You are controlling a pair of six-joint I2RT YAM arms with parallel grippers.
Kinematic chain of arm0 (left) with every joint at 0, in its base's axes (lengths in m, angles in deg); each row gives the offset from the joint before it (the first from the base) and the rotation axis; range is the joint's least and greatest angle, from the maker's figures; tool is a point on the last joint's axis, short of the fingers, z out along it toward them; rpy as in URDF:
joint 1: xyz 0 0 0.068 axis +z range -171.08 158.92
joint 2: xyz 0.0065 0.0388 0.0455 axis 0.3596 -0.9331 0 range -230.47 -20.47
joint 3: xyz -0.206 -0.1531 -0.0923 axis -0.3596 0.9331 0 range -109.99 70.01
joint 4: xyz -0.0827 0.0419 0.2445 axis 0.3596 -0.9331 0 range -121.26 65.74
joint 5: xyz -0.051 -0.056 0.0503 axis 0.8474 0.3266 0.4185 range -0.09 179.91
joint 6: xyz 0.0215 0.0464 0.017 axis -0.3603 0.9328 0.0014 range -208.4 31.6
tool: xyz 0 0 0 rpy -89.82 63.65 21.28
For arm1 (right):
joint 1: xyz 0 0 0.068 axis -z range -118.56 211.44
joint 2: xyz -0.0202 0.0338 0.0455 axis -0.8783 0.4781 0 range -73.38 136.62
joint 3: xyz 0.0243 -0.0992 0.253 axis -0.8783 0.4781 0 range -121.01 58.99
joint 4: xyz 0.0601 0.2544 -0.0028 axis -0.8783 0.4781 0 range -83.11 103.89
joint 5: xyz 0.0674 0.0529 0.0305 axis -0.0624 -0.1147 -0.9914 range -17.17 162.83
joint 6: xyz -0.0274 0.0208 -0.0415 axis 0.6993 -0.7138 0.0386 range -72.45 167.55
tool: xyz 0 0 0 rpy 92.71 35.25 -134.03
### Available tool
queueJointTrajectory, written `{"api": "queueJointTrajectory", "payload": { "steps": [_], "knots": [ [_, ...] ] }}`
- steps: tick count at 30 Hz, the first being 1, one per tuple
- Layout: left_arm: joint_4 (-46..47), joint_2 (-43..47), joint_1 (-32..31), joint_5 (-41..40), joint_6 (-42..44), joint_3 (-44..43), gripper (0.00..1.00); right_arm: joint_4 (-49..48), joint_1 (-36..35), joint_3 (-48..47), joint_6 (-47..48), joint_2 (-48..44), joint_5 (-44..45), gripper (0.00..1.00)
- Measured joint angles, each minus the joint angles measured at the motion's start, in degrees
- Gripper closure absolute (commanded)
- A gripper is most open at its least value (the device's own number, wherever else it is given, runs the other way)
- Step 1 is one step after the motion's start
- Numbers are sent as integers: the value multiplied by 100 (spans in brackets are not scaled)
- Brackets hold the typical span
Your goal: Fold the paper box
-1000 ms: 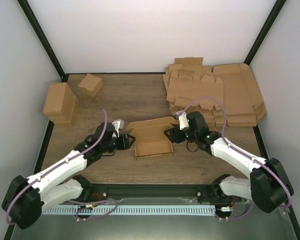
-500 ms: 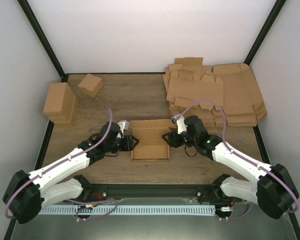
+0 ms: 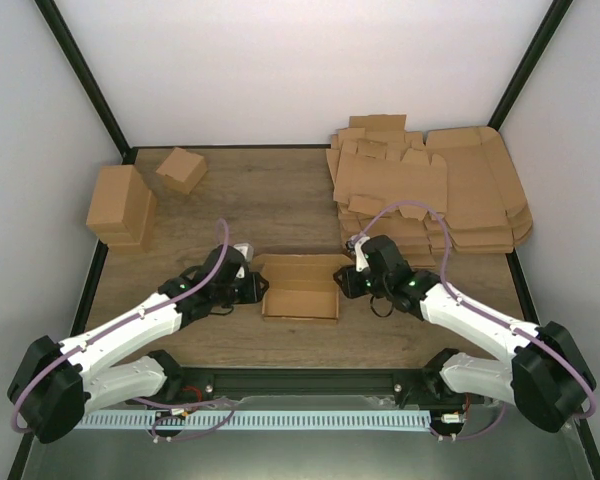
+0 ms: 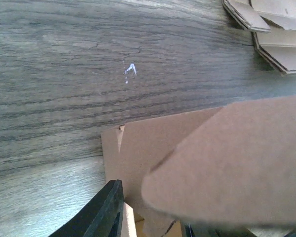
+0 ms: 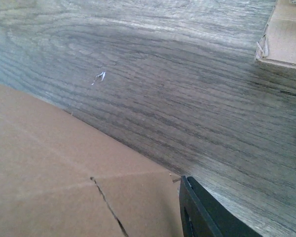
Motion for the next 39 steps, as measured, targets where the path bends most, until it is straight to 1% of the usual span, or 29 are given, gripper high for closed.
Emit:
{"api": "queueJointTrajectory", "payload": {
  "steps": [4, 8, 16, 18, 19, 21, 22, 25, 27, 28, 30, 35, 37, 39],
  "knots": [
    [-175, -4, -22, -168, 50, -76, 63, 146, -83, -109, -13, 7, 190, 64],
    [-315, -9, -22, -332, 155, -293, 52, 280, -96, -308, 26, 7, 339, 64],
    [-402, -13, -26, -470, 348, -498, 50, 426, -98, -452, 144, 22, 485, 65],
    [-444, -26, -26, -503, 389, -507, 48, 470, -98, -455, 157, 37, 505, 64],
    [-463, -42, -26, -529, 422, -518, 45, 494, -98, -455, 160, 42, 516, 63],
    [-498, -81, -26, -601, 487, -557, 36, 538, -98, -457, 181, 48, 538, 52],
    [-520, -101, -26, -634, 514, -584, 34, 568, -98, -466, 188, 50, 553, 50],
    [-568, -138, -26, -732, 619, -645, 29, 647, -98, -516, 247, 50, 629, 50],
    [-592, -160, -28, -802, 680, -695, 28, 662, -98, -540, 269, 48, 656, 53],
    [-601, -166, -26, -822, 713, -706, 28, 675, -98, -544, 278, 48, 664, 55],
    [-608, -173, -26, -872, 811, -728, 31, 710, -98, -557, 302, 48, 675, 59],
    [-577, -275, -26, -820, 1051, -815, 46, 754, -98, -599, 372, 46, 660, 68],
    [-538, -372, -26, -739, 1130, -841, 54, 750, -98, -614, 389, 46, 643, 71],
    [-516, -476, -26, -649, 1207, -866, 68, 756, -98, -614, 391, 46, 621, 76]
  ]
}}
